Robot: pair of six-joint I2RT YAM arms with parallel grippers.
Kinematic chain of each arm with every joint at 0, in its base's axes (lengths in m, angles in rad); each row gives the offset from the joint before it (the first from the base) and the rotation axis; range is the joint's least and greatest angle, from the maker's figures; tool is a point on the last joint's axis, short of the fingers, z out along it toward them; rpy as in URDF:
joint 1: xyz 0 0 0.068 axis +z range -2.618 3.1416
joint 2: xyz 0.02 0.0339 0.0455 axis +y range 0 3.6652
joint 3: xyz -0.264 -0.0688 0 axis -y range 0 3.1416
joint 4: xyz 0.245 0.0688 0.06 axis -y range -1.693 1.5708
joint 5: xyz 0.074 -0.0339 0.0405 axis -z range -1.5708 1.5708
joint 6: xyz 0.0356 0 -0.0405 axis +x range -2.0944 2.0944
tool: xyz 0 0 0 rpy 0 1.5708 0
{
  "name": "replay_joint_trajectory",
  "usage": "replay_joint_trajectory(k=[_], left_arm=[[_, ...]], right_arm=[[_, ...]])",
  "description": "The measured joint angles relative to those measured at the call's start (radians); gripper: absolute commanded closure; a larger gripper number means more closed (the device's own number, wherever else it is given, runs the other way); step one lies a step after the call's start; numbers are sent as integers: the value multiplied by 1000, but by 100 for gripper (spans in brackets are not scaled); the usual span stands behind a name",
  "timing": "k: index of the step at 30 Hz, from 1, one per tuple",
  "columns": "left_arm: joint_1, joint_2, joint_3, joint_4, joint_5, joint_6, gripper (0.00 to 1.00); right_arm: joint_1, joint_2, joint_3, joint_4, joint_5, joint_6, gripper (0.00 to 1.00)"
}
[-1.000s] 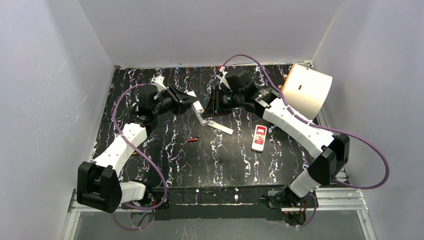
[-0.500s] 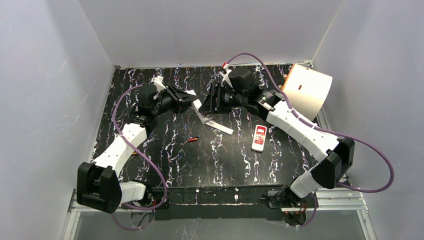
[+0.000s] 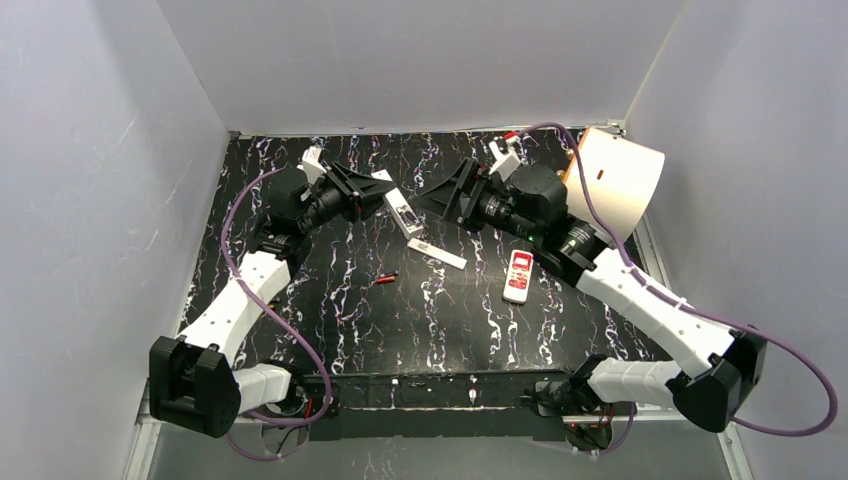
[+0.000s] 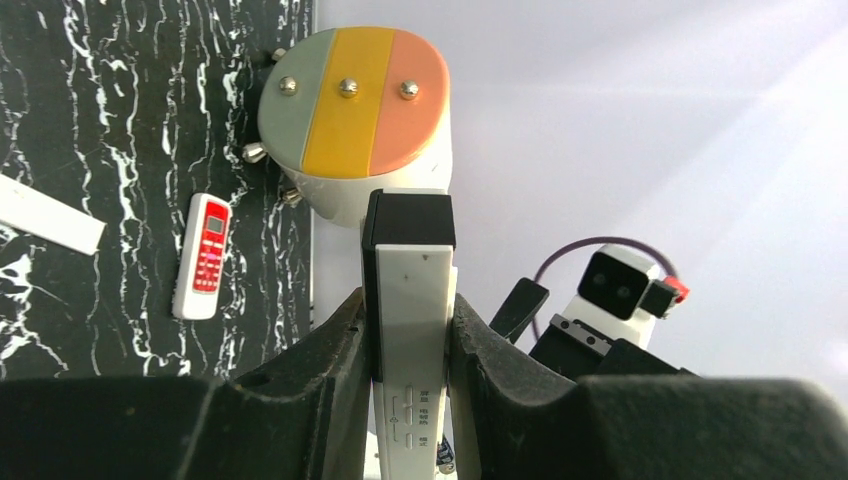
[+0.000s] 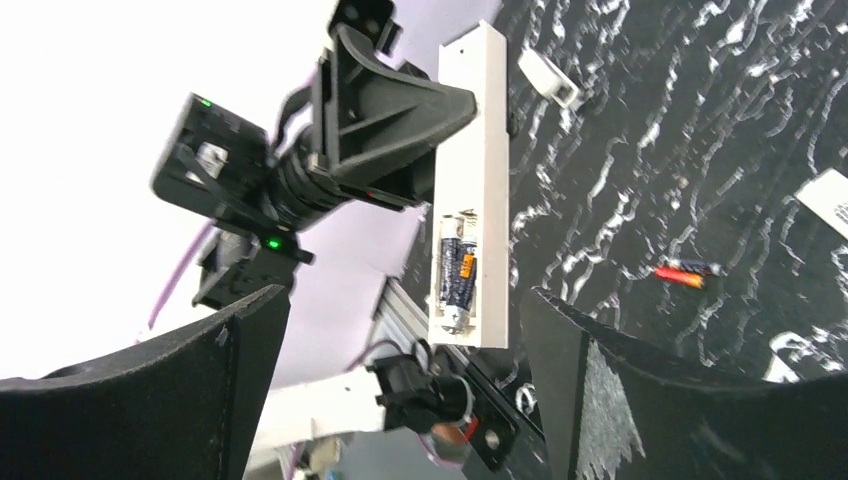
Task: Load the batteries into the remote control
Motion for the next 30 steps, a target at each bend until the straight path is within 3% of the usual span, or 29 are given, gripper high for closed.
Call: replay_joint_trajectory(k=[7,19,26,30], left_arm=[[0,-14,1,58,-5,-77,100],[-2,-13,1,262,-49,-279,100],[-3,5,1,337,-73,-369,100],[-4,13,1,354,-84,-405,100]], right_arm=[[0,-81,-105,182,75,106,1],[0,-54,-122,376,91,276,2],[0,-10,-122,428,63,328,16],[0,31,-122,450,47,349,18]])
